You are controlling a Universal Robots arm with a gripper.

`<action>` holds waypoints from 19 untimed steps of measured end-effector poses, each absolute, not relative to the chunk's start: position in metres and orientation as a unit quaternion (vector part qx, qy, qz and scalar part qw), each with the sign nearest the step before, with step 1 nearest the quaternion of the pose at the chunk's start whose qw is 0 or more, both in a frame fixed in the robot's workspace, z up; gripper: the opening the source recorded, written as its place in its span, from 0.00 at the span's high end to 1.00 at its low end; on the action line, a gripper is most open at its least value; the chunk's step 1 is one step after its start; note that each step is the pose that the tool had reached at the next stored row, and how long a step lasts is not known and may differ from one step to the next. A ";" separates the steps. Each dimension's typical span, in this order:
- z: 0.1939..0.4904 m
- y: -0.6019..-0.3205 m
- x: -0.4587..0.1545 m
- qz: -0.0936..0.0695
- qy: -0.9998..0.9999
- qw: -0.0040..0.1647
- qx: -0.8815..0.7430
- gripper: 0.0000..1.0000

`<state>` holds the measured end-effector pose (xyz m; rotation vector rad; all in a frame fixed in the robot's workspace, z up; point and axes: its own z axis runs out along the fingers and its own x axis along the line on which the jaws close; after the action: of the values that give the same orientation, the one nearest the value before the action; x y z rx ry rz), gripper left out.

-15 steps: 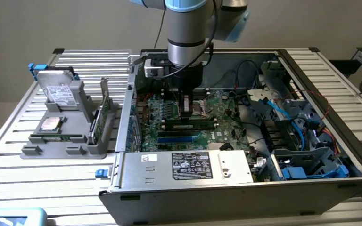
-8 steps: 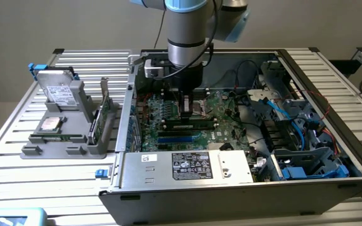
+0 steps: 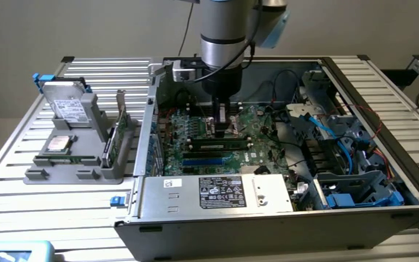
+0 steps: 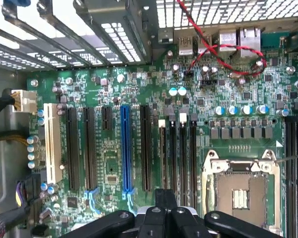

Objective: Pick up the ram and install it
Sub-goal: 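Press down the ram until it locks into place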

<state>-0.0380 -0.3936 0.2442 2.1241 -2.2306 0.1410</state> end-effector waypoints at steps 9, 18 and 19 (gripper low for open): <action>0.246 -0.396 -0.025 0.044 -0.723 0.031 0.689 0.89; 0.246 -0.396 -0.025 0.044 -0.723 0.031 0.689 0.89; 0.246 -0.396 -0.025 0.044 -0.723 0.031 0.689 0.89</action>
<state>-0.0251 -0.3957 0.2456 2.1212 -2.2283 0.1342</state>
